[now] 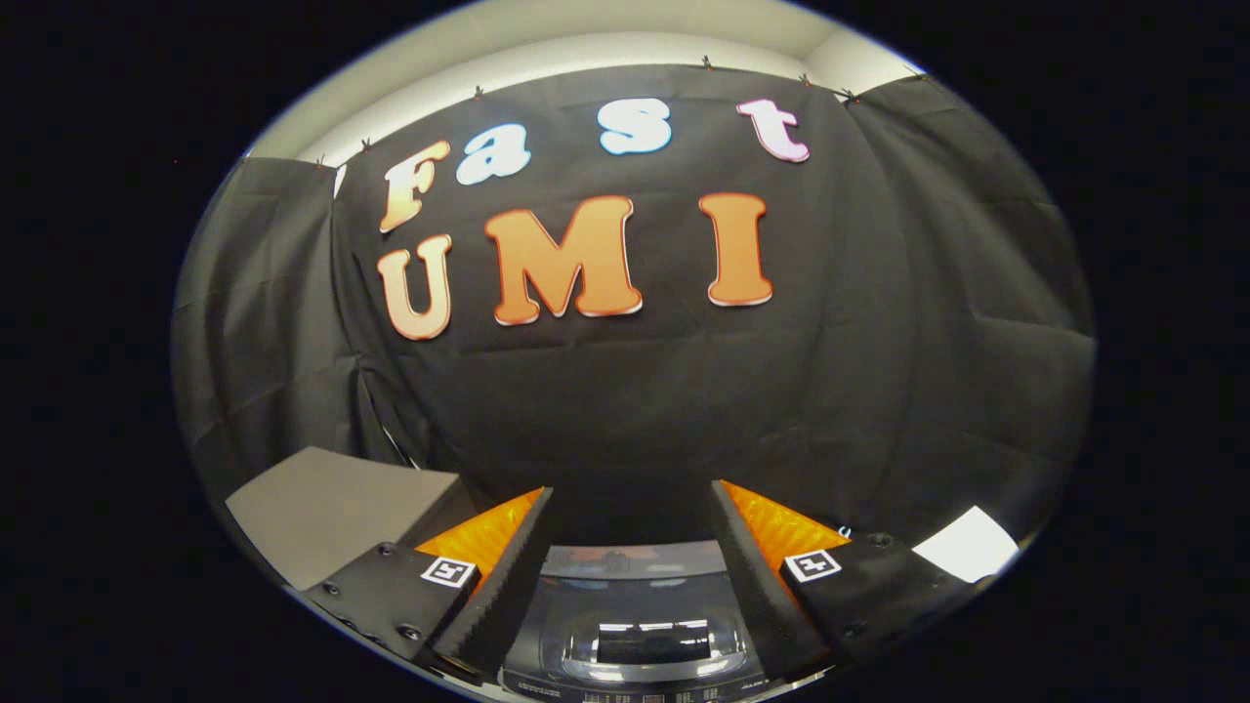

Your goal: Put the clothes into the washing machine and then close the washing machine lid.

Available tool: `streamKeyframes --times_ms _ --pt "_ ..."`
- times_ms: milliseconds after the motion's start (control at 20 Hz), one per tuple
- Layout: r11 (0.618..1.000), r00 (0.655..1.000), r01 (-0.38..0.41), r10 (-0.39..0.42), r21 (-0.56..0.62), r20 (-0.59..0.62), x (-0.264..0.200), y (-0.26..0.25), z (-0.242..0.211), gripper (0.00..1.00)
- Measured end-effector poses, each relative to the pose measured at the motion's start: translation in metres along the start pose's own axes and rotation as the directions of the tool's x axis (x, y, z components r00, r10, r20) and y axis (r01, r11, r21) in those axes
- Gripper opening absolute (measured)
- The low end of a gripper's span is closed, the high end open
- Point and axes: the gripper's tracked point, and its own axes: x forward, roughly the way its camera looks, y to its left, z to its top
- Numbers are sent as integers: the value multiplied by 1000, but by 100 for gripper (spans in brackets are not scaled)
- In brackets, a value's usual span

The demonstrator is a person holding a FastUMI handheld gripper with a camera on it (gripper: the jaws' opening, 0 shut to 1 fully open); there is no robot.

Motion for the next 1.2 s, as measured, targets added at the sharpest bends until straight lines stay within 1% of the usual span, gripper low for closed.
streamKeyframes --times_ms 150,250,300,500,650,850,1200 --pt "1000 999 -12 13 -16 48 -21 -2 31 99" --pt "999 997 -47 47 -5 66 -34 5 48 99" --pt "998 995 -64 64 -2 77 -49 7 56 99" --pt "997 985 -72 74 -22 159 -81 5 84 98" --pt "998 981 -68 67 -4 182 -90 2 84 97" --pt "999 979 -44 47 -19 200 -96 -7 86 97" --pt "999 971 -28 33 -24 237 -101 -7 95 97"
